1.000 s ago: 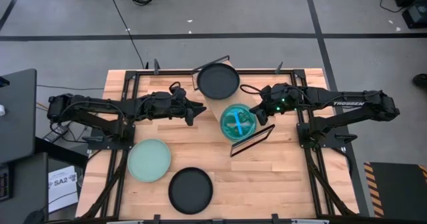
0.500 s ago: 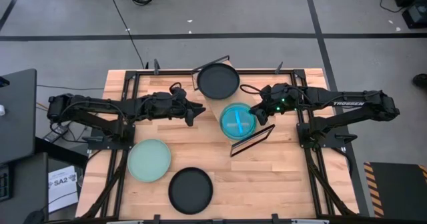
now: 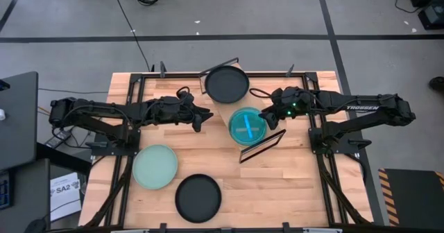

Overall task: Place and stack plates onto a shelf
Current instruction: Stack the transparent blue plate on the top of the transparent orange plate on the shelf, then stack the light gray plate on the top of the black plate on the shelf

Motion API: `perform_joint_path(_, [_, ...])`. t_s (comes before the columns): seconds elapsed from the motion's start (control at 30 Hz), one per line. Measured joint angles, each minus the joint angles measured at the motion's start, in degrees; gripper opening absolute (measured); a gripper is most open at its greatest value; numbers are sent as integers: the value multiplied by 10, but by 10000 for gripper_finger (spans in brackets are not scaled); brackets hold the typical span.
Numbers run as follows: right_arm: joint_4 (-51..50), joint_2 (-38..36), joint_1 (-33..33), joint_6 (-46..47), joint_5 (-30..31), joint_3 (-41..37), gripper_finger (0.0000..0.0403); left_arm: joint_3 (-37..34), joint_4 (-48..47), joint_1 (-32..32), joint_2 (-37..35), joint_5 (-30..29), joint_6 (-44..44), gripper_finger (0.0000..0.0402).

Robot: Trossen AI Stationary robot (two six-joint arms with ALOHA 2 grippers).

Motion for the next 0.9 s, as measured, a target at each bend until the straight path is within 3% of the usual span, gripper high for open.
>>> perform_joint_path(0.3, [-29,0,0,-59,107,0,158,0,-12,0,0,0,0,162])
perform_joint_path(0.57, [-30,0,0,-60,81,0,158,0,-69,0,0,6,94,162])
perform_joint_path(0.9, [-30,0,0,-60,61,0,158,0,-177,0,0,75,187,162])
